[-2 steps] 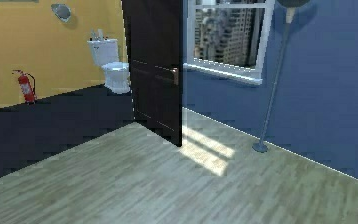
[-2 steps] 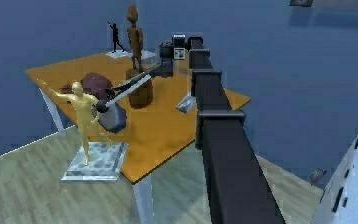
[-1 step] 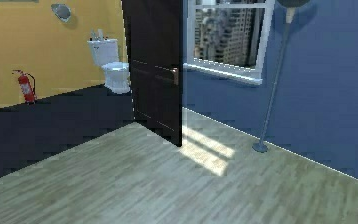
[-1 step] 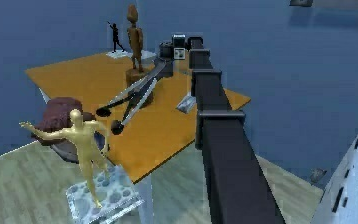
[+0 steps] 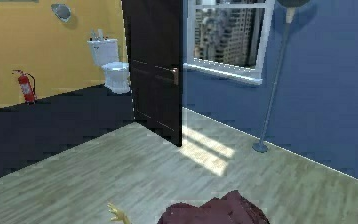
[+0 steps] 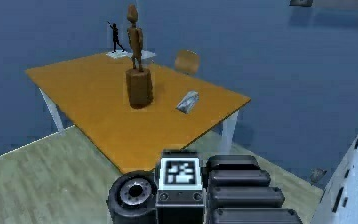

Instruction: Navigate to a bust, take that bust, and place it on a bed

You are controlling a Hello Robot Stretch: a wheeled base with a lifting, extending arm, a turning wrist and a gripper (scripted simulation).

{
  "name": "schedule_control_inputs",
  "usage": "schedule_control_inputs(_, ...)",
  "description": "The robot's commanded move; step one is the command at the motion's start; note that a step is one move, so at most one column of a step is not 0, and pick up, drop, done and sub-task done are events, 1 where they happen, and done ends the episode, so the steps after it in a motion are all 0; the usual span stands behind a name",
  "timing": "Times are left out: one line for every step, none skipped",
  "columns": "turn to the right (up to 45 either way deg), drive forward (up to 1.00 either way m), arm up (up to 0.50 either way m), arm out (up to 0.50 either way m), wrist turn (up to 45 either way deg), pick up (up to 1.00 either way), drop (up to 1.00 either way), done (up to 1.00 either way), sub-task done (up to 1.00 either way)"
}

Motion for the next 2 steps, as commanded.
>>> schedule_control_inputs(-24.0, 0.0, 0.0, 0.0, 0.0, 0.0, 0.0, 0.0, 0.0)
schedule_control_inputs(-3.0, 0.0, 0.0, 0.0, 0.0, 0.0, 0.0, 0.0, 0.0)
